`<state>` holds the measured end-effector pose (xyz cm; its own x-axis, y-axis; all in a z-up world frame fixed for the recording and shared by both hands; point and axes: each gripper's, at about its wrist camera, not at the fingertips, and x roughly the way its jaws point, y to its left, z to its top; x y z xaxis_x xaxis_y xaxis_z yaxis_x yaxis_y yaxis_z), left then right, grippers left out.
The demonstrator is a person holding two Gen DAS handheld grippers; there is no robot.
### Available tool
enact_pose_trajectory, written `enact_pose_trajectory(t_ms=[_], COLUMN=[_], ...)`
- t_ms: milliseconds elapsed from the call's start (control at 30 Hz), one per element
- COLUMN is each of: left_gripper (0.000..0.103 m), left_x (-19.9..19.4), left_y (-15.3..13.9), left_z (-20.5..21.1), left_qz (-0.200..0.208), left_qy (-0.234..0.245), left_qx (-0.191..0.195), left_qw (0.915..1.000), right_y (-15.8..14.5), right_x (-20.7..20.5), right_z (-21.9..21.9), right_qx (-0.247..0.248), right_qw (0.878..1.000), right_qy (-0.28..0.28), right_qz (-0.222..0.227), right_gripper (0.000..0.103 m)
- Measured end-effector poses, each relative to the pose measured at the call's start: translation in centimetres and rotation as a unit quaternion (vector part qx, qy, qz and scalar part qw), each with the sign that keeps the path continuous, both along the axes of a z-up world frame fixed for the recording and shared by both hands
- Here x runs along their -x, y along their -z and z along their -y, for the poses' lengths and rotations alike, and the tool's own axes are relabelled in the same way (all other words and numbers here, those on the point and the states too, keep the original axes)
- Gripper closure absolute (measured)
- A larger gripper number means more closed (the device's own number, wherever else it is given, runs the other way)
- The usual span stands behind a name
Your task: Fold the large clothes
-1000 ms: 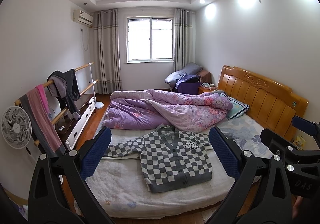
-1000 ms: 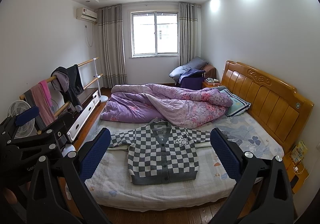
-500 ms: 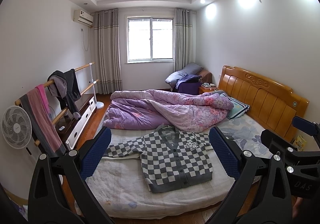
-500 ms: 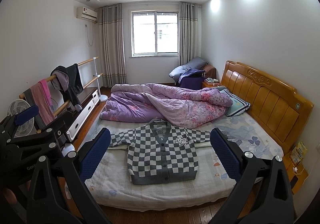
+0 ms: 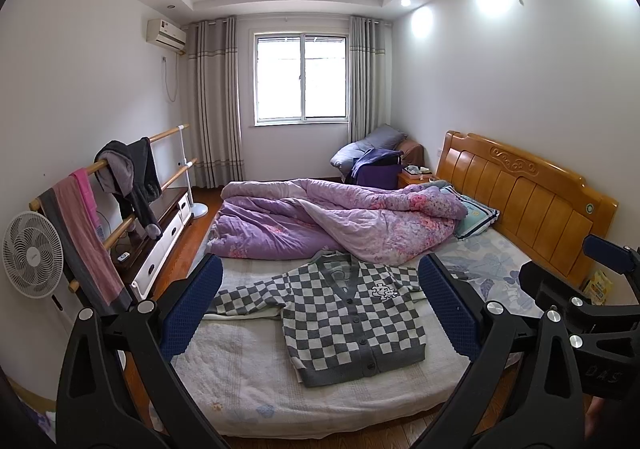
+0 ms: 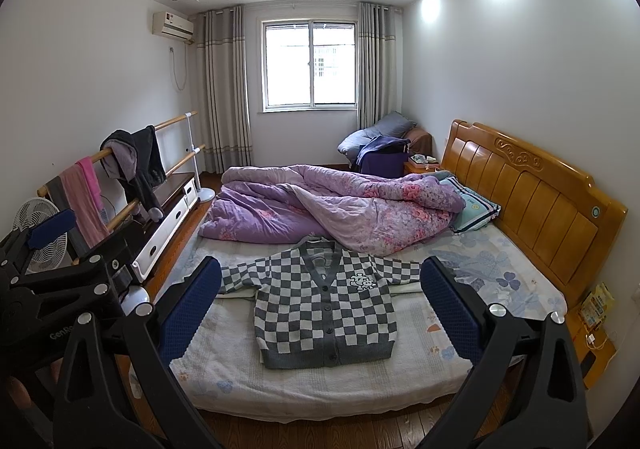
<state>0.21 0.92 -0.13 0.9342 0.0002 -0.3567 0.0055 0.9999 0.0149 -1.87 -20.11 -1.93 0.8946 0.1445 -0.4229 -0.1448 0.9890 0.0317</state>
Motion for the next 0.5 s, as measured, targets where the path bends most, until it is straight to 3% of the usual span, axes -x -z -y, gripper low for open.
enact_pose_trajectory(t_ms=[500], left_gripper=[0.005], left_x=[-0.1], left_y=[0.25], left_z=[-0.13], left_qz=[-0.003], left_qy=[0.0], left_qx=[0.0], left_qw=[1.0], right_y=[0.78], right_x=[-0.54], right_z=[-0.56], right_qx=[0.002], right_qw=[1.0], right_qy=[0.003], right_qz=[-0.004], right_gripper=[0.007])
